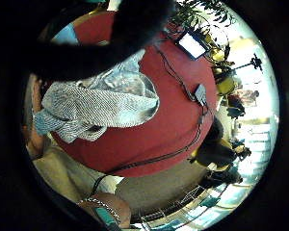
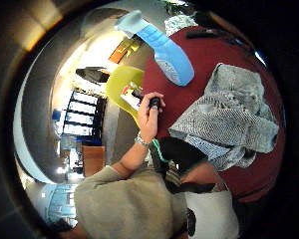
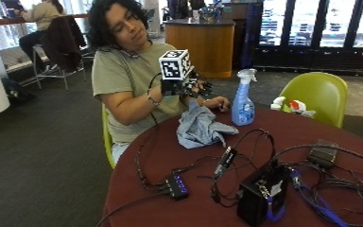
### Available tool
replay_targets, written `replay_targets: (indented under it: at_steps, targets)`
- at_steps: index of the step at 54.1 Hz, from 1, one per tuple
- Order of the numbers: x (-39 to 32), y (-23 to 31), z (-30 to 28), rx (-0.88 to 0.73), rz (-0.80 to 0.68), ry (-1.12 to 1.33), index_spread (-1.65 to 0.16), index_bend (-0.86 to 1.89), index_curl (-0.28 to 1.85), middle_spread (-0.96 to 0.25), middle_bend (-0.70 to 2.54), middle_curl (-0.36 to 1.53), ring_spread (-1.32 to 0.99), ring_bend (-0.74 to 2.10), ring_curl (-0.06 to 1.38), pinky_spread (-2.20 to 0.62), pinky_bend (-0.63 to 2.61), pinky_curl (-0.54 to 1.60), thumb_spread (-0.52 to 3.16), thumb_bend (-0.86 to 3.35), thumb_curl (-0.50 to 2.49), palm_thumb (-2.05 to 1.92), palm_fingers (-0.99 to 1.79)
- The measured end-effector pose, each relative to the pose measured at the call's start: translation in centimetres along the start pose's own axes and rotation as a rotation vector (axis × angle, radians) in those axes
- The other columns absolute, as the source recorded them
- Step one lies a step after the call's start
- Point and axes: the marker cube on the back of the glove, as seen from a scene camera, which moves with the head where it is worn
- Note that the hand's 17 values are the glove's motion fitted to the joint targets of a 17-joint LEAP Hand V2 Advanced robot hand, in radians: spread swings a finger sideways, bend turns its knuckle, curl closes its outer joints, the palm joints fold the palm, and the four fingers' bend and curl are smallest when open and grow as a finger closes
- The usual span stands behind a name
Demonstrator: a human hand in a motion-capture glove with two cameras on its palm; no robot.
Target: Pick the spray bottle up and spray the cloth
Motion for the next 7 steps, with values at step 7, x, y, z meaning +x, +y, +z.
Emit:
replay_targets:
  at_steps: [7]
  targets:
    - [0.43, -0.09, -0.28, 0.011, 0.018, 0.020, -0.42, 0.16, 0.29, 0.00, 0.19, 0.34, -0.05, 0.24, 0.30, 0.22, 0.21, 0.32, 1.01, -0.03, 0.38, 0.49, 0.35]
